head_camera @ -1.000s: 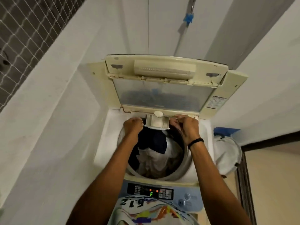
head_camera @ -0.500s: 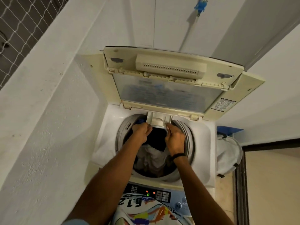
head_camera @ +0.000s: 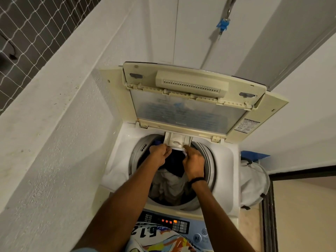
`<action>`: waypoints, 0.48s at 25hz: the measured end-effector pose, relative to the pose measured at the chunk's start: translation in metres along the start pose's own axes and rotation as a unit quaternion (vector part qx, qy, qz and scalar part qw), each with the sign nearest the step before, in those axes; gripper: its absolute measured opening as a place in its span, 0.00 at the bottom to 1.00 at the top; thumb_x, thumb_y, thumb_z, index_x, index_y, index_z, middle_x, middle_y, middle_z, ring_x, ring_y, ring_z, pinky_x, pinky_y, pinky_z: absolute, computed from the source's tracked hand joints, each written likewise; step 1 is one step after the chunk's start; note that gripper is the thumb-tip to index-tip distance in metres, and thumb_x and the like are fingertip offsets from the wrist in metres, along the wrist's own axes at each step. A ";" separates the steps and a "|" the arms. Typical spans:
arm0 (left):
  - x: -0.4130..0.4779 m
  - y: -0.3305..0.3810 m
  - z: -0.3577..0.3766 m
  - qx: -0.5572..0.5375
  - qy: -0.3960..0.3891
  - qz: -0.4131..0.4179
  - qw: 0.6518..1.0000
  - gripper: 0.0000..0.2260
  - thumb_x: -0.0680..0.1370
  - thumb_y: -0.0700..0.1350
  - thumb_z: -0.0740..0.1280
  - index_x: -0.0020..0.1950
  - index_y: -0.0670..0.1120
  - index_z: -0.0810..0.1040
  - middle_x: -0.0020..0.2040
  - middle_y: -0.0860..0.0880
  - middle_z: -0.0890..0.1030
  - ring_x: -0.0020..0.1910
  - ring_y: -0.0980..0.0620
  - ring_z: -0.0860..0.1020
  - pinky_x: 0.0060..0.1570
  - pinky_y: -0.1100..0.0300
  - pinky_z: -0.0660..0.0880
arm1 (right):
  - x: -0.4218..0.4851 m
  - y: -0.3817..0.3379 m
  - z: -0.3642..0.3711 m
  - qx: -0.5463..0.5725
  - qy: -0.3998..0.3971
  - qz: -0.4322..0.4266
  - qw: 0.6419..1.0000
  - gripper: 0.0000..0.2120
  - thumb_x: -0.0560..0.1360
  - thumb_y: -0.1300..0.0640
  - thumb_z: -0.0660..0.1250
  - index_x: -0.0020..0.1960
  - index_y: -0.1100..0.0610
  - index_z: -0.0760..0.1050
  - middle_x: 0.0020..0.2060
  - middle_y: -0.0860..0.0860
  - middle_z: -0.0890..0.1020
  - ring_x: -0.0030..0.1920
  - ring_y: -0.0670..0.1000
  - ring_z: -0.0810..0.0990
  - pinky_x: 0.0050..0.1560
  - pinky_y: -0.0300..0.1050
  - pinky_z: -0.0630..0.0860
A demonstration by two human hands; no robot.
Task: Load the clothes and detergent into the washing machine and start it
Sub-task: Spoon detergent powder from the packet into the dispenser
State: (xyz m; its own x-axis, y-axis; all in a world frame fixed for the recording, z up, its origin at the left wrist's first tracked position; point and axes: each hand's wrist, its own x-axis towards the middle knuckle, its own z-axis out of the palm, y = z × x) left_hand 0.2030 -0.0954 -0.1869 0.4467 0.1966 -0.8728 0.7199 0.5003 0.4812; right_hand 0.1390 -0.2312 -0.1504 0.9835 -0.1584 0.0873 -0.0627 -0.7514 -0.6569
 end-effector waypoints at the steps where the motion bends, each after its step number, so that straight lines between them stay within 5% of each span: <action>1: 0.000 0.000 0.000 0.001 -0.001 0.001 1.000 0.16 0.77 0.31 0.66 0.64 0.33 0.74 0.42 0.39 0.81 0.35 0.49 0.79 0.26 0.62 0.79 | -0.001 0.000 0.000 -0.004 0.004 -0.003 1.000 0.20 0.67 0.78 0.66 0.55 0.66 0.82 0.49 0.61 0.86 0.50 0.59 0.85 0.58 0.45 0.75; 8: -0.007 0.005 0.001 0.004 -0.008 -0.011 1.000 0.14 0.77 0.31 0.64 0.63 0.33 0.75 0.42 0.38 0.81 0.35 0.48 0.79 0.25 0.61 0.78 | 0.009 0.001 0.002 -0.009 -0.013 0.022 1.000 0.20 0.69 0.76 0.67 0.59 0.64 0.81 0.51 0.60 0.85 0.53 0.59 0.84 0.59 0.47 0.77; 12: -0.011 0.011 -0.003 0.006 -0.010 -0.011 1.000 0.17 0.75 0.29 0.64 0.64 0.34 0.75 0.44 0.38 0.81 0.38 0.48 0.79 0.26 0.60 0.78 | 0.012 -0.007 -0.007 0.005 0.072 0.023 0.997 0.16 0.71 0.72 0.67 0.56 0.62 0.83 0.47 0.57 0.86 0.47 0.55 0.84 0.50 0.39 0.76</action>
State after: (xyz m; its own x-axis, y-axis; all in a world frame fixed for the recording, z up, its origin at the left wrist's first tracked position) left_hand 0.2045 -0.0892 -0.1719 0.4415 0.1695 -0.8811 0.7359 0.4934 0.4636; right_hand 0.1504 -0.2327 -0.1398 0.9451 -0.2828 0.1639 -0.1038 -0.7351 -0.6699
